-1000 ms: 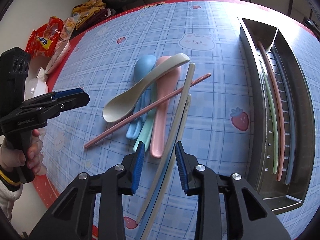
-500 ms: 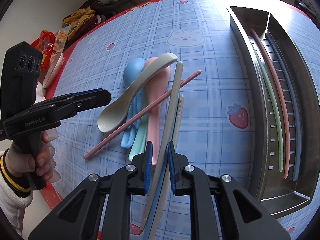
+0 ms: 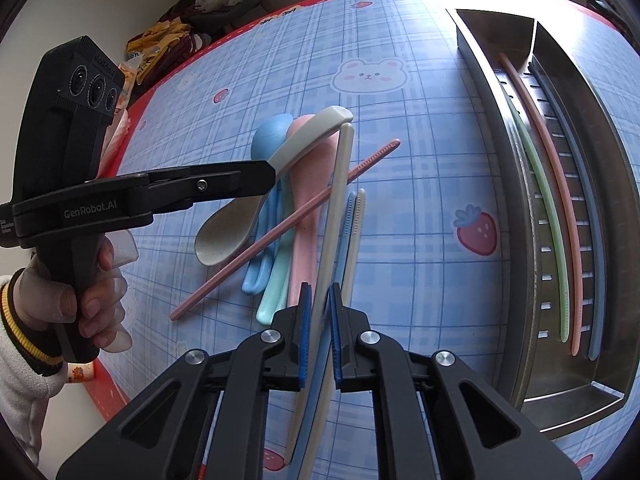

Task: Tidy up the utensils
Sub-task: 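Close the right tool on a white chopstick while the left tool closes on a white spoon, then lift the white chopstick with the right tool while the left tool lifts the white spoon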

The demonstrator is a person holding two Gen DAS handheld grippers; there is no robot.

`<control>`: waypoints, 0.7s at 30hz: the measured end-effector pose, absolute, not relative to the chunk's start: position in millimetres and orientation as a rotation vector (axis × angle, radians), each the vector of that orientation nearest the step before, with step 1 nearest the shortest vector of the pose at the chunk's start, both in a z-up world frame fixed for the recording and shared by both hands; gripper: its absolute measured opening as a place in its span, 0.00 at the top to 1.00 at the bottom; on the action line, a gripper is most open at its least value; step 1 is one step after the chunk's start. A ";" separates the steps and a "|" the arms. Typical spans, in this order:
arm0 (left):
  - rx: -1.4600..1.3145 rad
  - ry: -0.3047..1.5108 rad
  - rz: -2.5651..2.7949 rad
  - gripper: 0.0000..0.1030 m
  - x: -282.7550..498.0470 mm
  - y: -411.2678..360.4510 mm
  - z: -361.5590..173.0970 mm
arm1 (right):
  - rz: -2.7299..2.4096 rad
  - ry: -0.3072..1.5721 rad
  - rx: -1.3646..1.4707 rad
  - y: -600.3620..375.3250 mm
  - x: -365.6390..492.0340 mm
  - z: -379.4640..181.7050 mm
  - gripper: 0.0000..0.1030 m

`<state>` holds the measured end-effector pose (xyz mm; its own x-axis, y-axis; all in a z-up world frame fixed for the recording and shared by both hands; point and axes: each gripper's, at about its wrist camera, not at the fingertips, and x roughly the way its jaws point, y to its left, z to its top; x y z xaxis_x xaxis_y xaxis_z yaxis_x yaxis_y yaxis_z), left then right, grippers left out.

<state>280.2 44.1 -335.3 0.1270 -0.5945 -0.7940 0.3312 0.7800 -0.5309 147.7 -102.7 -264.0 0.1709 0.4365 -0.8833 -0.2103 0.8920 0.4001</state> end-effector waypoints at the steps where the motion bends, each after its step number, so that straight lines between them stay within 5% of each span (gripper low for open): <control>1: -0.237 1.280 -0.687 0.71 279.9 41.7 -335.9 | 0.463 1.324 0.203 -103.2 147.7 -264.0 0.91; 4: -0.217 1.292 -0.702 0.84 275.2 37.5 -338.0 | 0.463 1.323 0.209 -104.2 147.2 -263.6 0.91; 7: -0.195 1.310 -0.700 0.85 272.6 32.7 -342.4 | 0.464 1.325 0.211 -104.6 147.4 -264.6 0.91; 18: -0.154 1.321 -0.712 0.73 263.9 28.0 -348.3 | 0.470 1.327 0.221 -107.4 147.2 -266.1 0.91; 21: -0.158 1.332 -0.714 0.63 259.9 36.8 -349.4 | 0.471 1.326 0.227 -108.5 147.2 -266.3 0.91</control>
<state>259.9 36.8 -349.4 0.0620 -0.5555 -0.8292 0.3829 0.7805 -0.4942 147.2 -108.5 -266.3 0.1671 0.4537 -0.8754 -0.1998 0.8850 0.4205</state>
